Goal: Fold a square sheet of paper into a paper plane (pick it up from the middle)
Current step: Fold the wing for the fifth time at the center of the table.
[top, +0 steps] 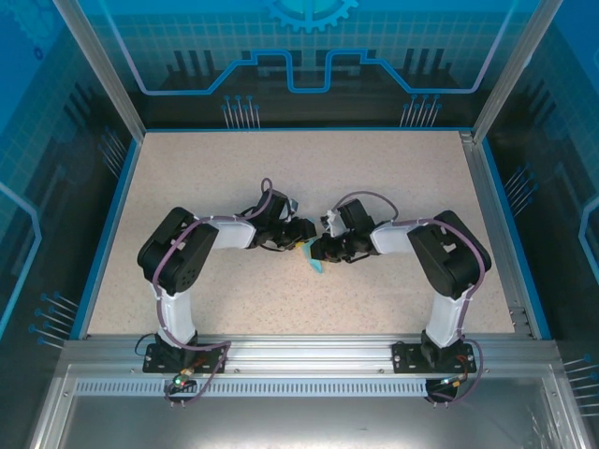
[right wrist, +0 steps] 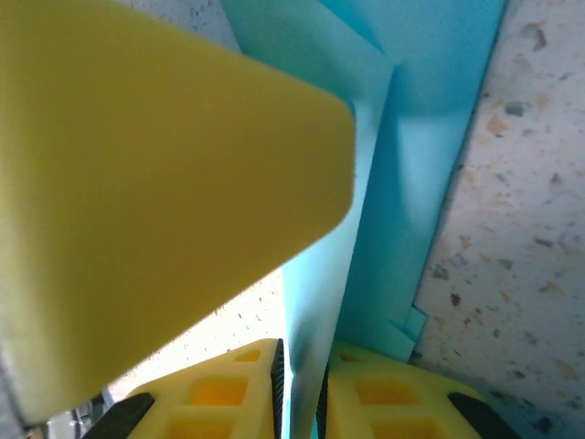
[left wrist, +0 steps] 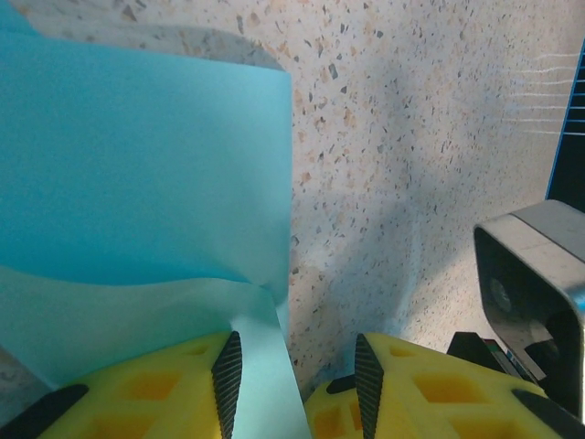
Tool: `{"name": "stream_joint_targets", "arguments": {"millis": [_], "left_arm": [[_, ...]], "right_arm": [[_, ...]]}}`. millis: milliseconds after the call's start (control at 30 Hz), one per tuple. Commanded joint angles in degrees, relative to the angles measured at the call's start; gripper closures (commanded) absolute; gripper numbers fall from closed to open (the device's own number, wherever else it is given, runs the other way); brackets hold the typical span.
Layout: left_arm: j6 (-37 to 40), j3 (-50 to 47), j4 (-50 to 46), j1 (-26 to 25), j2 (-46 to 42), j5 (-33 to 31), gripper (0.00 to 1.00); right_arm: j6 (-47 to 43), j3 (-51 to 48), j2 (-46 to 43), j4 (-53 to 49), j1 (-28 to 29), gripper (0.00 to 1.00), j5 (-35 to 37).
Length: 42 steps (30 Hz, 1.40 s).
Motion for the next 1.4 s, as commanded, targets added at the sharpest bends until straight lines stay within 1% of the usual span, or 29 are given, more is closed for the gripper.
{"name": "stream_joint_targets", "arguments": {"millis": [0,200,333,467,533,567,667,767,900,967,1033,1133,1200,1267,1367], "left_arm": [[1.03,0.88,-2.17,-0.38,1.01,0.81,0.58],[1.29,0.52,-2.13,-0.46,0.92,0.87,0.58],[1.14,0.19,-2.05,-0.41,0.83,0.84,0.58],[0.82,0.04,-1.86,-0.43,0.83,0.84,0.58],[0.84,0.08,-1.95,-0.39,0.82,0.81,0.58],[0.83,0.09,-1.97,-0.39,0.75,0.84,0.58],[0.56,0.12,-1.95,-0.46,0.75,0.76,0.58],[0.22,-0.09,-2.0,-0.4,0.66,0.65,0.58],[-0.12,-0.26,-2.08,-0.39,0.32,0.47,0.58],[-0.16,-0.3,-2.17,-0.4,-0.19,0.45,0.58],[-0.39,-0.36,-2.13,-0.39,-0.76,0.72,0.58],[-1.38,-1.03,-1.26,-0.4,-2.96,1.7,0.57],[-2.69,-2.14,-0.06,-0.38,-5.87,2.06,0.54],[-3.11,-2.6,-0.39,-0.4,-8.92,1.39,0.46],[-3.45,-3.12,-4.49,-0.27,-13.56,-2.72,0.34]], "right_arm": [[-1.73,0.05,-1.39,-6.74,2.34,0.81,2.47],[-1.82,0.53,-4.56,-10.39,2.68,0.78,6.1],[-2.81,0.53,-5.93,-11.26,2.84,0.77,6.32],[-4.52,2.29,-5.6,-13.08,3.96,0.82,6.47],[-5.19,2.36,-5.36,-13.23,4.87,0.87,6.4],[-6.01,2.69,-5.11,-13.88,5.57,0.87,6.62],[-7.64,3.82,-3.65,-16.56,7.78,0.88,10.09],[-8.21,3.97,-2.13,-17.93,9.3,0.86,13.93],[-8.14,3.54,-1.82,-18.7,10.37,0.82,17.08],[-8.15,3.47,-2.75,-19.15,10.43,0.82,17.85],[-8.59,3.45,-4.02,-19.52,10.43,0.85,18.4],[-11.2,3.76,-5.81,-20.85,10.31,0.91,19.69],[-14.23,3.57,-6.68,-21.59,10.26,0.93,19.84],[-17.98,3.84,-7.67,-23.09,10.28,0.93,19.64],[-22.26,3.95,-9.38,-24.81,10.43,0.93,22.39]]}}
